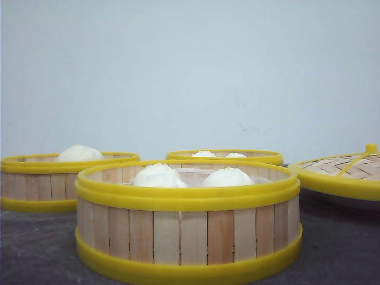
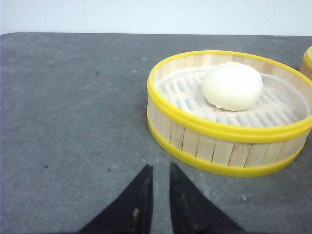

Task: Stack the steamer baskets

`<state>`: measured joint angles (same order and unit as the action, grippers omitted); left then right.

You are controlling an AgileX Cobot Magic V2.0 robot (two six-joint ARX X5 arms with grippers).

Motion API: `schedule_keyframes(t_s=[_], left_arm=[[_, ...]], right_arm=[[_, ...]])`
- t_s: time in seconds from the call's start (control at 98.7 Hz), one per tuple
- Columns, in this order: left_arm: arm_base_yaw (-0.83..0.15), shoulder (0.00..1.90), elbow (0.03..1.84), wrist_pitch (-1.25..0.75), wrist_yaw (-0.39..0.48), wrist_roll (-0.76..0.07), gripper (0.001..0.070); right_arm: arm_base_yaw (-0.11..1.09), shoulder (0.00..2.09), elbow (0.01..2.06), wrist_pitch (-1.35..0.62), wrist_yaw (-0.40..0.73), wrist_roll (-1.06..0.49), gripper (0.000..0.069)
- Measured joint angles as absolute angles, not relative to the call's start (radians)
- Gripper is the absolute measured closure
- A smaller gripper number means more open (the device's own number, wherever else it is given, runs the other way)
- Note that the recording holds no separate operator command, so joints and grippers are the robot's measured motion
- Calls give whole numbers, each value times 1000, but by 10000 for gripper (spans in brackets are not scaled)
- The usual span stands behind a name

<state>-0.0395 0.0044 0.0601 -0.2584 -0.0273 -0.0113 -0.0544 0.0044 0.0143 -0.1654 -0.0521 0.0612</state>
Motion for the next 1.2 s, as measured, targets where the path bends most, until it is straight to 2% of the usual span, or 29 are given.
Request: schedule_keyframes(t_s=[0.385, 0.598, 0.953, 1.196], left_arm=[[-39, 4, 60, -258, -27, -24, 675], [-39, 4, 59, -256, -27, -149, 675], [-39, 4, 51, -150, -27, -293, 678], [-39, 106, 240, -151, -27, -382, 678]], right_arm=[[-54, 4, 14, -165, -52, 62, 685], [-54, 4, 14, -165, -104, 190, 685], [-54, 4, 20, -92, -113, 405, 685], [-54, 109, 225, -90, -105, 487, 685]])
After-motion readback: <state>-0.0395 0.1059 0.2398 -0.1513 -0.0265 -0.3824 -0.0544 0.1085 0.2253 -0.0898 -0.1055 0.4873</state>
